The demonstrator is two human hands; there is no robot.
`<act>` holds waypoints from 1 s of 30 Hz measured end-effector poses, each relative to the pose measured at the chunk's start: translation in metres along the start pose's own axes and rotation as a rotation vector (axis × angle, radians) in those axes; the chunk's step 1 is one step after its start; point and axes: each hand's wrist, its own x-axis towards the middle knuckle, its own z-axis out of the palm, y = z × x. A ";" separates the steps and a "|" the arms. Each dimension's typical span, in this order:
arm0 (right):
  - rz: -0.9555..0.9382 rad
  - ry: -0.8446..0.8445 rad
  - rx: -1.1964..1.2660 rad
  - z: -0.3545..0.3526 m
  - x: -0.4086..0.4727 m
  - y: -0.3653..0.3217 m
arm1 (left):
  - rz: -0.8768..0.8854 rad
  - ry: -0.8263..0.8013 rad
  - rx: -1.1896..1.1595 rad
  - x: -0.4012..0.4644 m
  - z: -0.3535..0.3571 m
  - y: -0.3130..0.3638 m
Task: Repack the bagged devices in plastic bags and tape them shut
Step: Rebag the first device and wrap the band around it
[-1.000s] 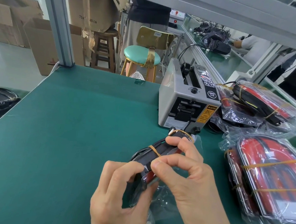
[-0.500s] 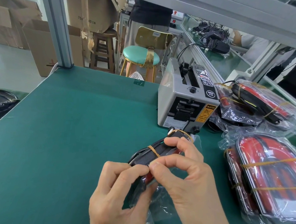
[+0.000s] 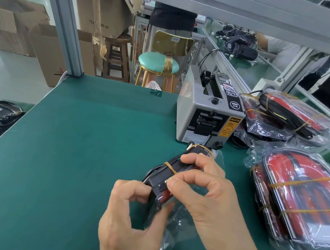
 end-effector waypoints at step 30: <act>-0.049 -0.145 -0.335 -0.017 0.008 -0.021 | 0.072 -0.041 0.036 -0.002 0.000 -0.002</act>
